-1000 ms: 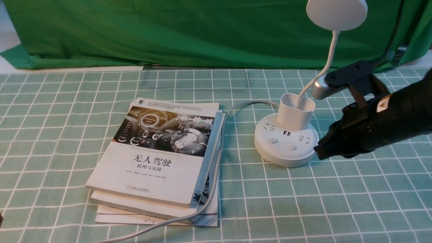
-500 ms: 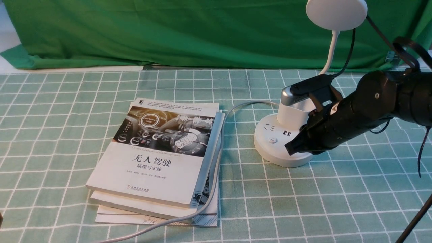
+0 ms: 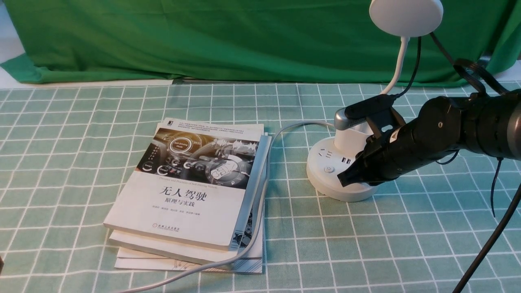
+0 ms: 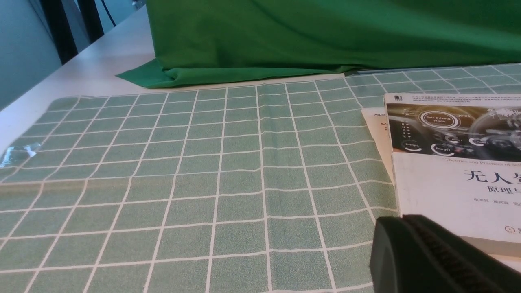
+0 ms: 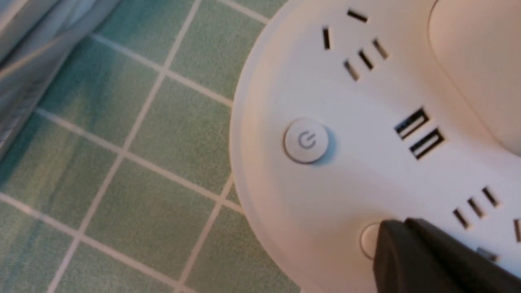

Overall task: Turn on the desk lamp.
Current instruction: Use the right arm to press the button switch on the lamp holder

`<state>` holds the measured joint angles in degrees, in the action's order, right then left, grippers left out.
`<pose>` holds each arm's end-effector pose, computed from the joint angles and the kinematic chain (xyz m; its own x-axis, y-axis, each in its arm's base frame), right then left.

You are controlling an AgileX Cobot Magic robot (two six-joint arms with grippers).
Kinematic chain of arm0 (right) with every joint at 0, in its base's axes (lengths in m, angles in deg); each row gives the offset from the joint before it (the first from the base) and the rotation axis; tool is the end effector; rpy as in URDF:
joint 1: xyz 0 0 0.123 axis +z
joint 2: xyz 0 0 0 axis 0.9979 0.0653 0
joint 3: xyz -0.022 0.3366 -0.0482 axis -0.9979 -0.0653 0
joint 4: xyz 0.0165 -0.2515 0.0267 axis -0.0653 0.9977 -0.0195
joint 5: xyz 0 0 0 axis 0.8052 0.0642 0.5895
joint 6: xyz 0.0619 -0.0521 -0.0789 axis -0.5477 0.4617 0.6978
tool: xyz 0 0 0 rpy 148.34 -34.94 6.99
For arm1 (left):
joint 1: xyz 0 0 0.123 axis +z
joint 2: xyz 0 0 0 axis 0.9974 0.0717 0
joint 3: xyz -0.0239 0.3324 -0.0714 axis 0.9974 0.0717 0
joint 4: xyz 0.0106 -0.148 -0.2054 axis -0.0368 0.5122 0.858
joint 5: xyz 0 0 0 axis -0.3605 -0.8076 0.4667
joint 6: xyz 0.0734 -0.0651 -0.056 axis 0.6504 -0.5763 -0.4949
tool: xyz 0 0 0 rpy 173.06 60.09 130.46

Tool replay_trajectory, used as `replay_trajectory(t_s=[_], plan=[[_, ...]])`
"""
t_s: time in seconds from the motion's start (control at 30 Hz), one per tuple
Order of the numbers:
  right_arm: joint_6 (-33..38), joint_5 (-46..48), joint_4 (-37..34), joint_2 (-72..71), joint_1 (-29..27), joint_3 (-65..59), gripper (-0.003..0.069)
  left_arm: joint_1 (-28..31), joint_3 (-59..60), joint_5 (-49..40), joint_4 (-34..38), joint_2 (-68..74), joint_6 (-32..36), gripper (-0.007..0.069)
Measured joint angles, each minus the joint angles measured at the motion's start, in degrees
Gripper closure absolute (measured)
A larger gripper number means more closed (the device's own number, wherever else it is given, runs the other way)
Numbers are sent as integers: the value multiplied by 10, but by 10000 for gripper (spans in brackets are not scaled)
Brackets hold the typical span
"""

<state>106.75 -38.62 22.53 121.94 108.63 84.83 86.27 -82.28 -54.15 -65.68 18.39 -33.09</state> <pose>0.3792 0.1672 0.2085 -0.7311 -0.4221 -0.5360 -0.5087 0.8608 0.0161 0.0230 0.0003 0.1885 -0.1294 0.0640 -0.9895 0.0005 0.9979 0.0645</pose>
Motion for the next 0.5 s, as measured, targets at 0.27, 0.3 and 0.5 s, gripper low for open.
replay_trajectory(t_s=[0.27, 0.3, 0.5], plan=[[0, -1, 0, 1, 0, 0, 625, 0, 0, 0, 0, 0, 0, 603], [0, -1, 0, 2, 0, 0, 625, 0, 0, 0, 0, 0, 0, 603], [0, -4, -1, 8, 0, 3, 621, 0, 0, 0, 0, 0, 0, 603]])
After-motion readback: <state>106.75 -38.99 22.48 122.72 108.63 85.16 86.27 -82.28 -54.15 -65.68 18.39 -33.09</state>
